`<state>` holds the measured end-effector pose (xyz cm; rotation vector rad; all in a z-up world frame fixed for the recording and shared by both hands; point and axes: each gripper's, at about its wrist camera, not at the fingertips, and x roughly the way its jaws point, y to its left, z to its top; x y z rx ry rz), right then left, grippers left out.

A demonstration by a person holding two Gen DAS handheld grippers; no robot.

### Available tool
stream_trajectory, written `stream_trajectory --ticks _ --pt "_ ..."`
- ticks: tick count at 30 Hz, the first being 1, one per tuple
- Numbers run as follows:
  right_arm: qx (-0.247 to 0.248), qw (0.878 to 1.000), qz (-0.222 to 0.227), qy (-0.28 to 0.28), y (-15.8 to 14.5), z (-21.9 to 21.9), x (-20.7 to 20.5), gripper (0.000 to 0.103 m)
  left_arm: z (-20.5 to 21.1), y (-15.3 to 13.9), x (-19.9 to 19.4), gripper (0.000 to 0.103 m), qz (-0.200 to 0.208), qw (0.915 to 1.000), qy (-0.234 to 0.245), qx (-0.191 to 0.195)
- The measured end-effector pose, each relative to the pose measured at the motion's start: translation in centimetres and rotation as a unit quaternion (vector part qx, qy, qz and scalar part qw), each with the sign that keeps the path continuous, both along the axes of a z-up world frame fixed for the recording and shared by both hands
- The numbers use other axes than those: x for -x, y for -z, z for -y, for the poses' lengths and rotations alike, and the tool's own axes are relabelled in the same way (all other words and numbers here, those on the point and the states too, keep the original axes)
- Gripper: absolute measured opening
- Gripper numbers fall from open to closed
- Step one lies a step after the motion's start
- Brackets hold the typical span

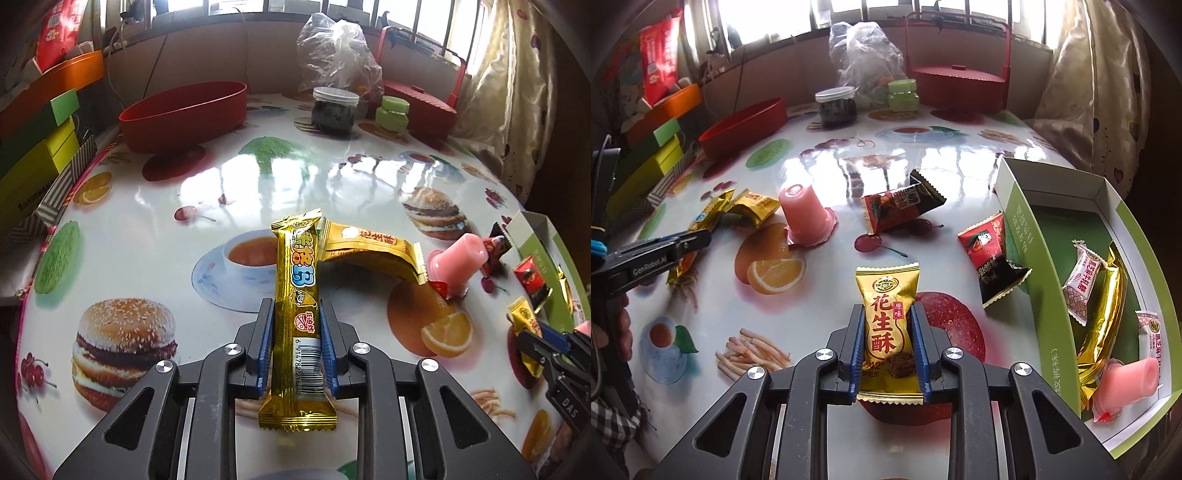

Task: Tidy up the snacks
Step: 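Carry the gold bar in the left tool while the right carries the peanut candy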

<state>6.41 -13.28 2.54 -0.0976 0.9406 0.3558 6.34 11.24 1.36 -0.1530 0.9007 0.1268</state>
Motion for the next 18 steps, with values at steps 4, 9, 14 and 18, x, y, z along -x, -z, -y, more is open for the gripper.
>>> stream_trajectory --ticks 4,9,14,18 --pt "-0.005 1.0 0.0 -0.004 -0.1 0.0 0.1 0.022 0.0 -0.6 0.5 0.024 0.009 1.0 0.0 0.003" --pt "-0.01 1.0 0.003 -0.006 -0.3 0.1 0.2 0.022 0.5 -1.4 1.2 0.024 0.02 0.9997 0.01 0.007" --pt "-0.013 1.0 0.005 -0.007 -0.5 0.2 0.4 0.022 1.5 -2.0 1.9 0.024 0.03 0.9993 0.023 0.007" --pt "-0.015 1.0 0.01 -0.007 -0.8 0.2 0.5 0.022 2.0 -2.4 2.2 0.024 0.034 0.999 0.027 0.007"
